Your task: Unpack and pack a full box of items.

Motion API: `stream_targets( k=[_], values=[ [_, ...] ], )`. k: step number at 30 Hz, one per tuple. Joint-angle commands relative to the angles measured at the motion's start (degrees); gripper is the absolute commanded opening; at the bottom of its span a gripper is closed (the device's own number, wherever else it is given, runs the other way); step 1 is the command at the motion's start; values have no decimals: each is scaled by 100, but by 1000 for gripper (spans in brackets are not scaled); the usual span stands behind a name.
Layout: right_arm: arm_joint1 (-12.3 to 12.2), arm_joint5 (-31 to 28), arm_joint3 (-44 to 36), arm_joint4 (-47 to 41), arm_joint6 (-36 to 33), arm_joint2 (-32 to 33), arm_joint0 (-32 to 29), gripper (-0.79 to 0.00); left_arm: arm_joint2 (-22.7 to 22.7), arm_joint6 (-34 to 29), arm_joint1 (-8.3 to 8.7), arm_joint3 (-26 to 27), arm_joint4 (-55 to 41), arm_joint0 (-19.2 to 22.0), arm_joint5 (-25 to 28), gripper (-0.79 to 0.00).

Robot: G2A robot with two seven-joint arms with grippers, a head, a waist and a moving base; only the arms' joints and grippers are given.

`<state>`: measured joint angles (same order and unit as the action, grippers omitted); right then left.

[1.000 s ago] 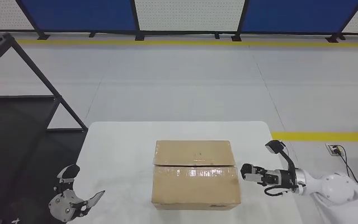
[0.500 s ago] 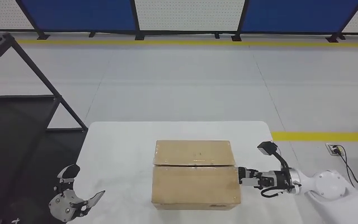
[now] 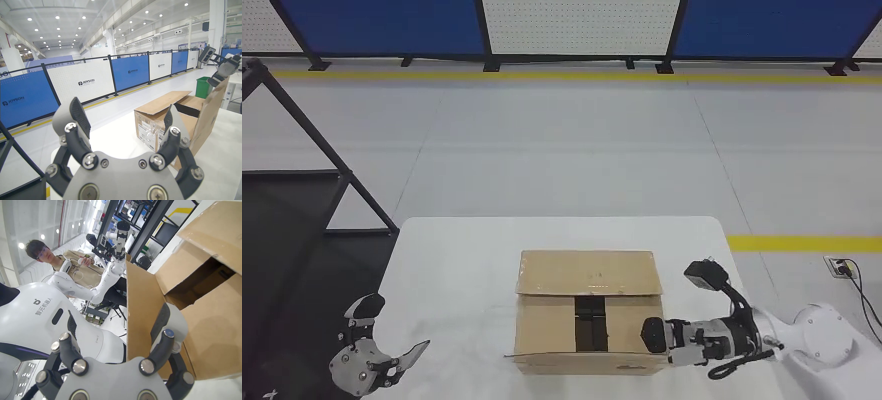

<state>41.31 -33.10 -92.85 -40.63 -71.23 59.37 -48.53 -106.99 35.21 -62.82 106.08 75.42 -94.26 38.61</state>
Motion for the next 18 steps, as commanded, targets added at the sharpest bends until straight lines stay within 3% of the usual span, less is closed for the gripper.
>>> stream_targets(
  k=[1,9,18],
  values=[
    [-72,-61,-153,241,61,9,-98,0,0,0,0,0,0,0,0,0],
    [-439,-654,-505,1370,653,-438,-364,0,0,0,0,0,0,0,0,0],
    [-1021,-2093,-281,3309,2094,-1680,-213,0,0,0,0,0,0,0,0,0]
  ],
)
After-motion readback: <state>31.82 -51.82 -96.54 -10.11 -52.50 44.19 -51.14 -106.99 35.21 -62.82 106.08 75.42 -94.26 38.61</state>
